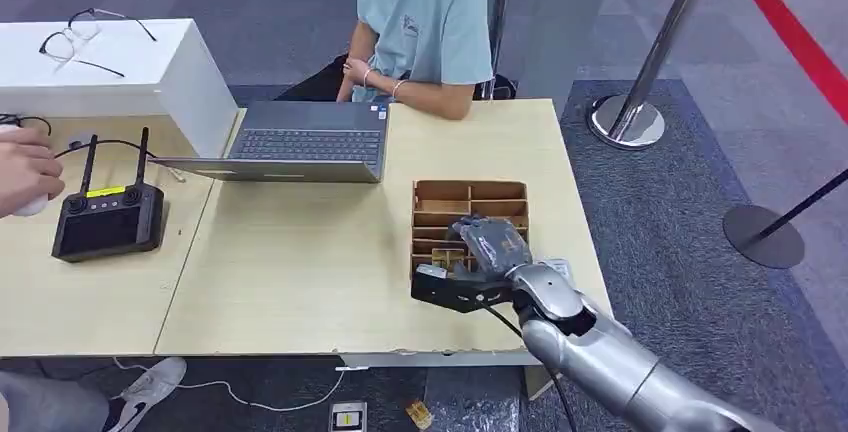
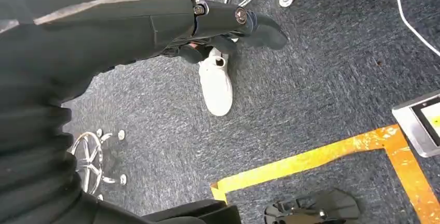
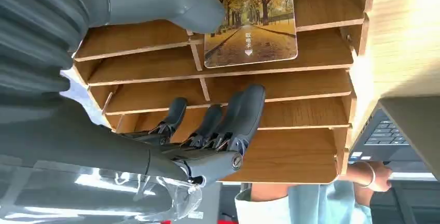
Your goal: Pass the card to the sensor for recognition and then transmit it.
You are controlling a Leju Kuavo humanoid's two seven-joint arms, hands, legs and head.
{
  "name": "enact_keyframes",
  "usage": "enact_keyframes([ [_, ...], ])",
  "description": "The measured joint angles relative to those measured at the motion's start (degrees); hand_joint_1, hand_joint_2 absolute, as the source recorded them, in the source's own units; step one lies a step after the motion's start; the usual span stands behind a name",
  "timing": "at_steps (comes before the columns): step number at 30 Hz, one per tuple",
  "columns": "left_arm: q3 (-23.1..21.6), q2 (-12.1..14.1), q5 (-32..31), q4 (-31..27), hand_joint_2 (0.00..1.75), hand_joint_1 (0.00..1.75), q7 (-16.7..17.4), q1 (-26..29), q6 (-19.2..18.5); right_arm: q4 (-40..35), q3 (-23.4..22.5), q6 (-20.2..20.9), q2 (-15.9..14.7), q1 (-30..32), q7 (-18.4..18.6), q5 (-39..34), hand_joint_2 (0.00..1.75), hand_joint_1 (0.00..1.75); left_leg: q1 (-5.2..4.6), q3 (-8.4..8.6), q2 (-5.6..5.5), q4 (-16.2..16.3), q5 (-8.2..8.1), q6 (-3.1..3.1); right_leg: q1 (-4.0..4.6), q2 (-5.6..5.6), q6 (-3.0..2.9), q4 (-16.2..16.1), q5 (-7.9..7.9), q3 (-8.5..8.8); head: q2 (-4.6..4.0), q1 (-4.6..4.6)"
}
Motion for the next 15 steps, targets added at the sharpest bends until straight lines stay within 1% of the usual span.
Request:
enact_keyframes([
  [3, 0.0, -0.1, 0.0, 0.0, 1.75, 0.0, 0.0, 0.0, 0.0, 0.1, 0.1, -0.1, 0.0, 0.0, 0.0, -0.1, 1.75, 0.79, 0.0, 0.0, 0.0, 0.0, 0.0, 0.0, 0.0, 0.0, 0.0, 0.0, 0.0, 0.0, 0.0, 0.0],
  [4, 0.0, -0.2, 0.0, 0.0, 1.75, 0.0, 0.0, 0.0, 0.0, 0.1, 0.1, -0.1, 0.0, 0.0, 0.0, -0.1, 1.75, 0.75, 0.0, 0.01, 0.0, 0.0, 0.0, 0.0, 0.0, 0.0, 0.0, 0.0, 0.0, 0.01, 0.0, 0.0],
  [8, 0.0, -0.2, 0.0, 0.0, 1.75, 0.0, 0.0, 0.0, 0.0, 0.3, 0.3, -0.2, 0.0, 0.2, 0.0, -0.2, 1.75, 0.75, 0.0, 0.02, 0.0, 0.0, 0.0, 0.0, 0.0, 0.0, 0.0, 0.0, 0.0, 0.02, 0.0, 0.0],
  [9, 0.0, -0.3, 0.0, 0.0, 1.75, 0.0, 0.0, 0.0, 0.0, 0.3, 0.3, -0.2, 0.1, 0.3, 0.0, -0.2, 1.75, 0.79, 0.0, 0.02, 0.0, 0.0, 0.0, 0.0, 0.0, 0.0, 0.0, 0.0, 0.0, 0.02, 0.0, 0.0],
  [15, 0.0, -0.4, 0.0, 0.0, 1.75, 0.0, 0.2, 0.0, 0.0, 0.5, 0.3, -0.6, 0.1, 0.6, 0.0, -0.2, 1.75, 0.79, 0.0, 0.03, 0.0, 0.0, 0.0, 0.0, 0.0, 0.0, 0.0, 0.0, 0.0, 0.02, 0.0, 0.0],
])
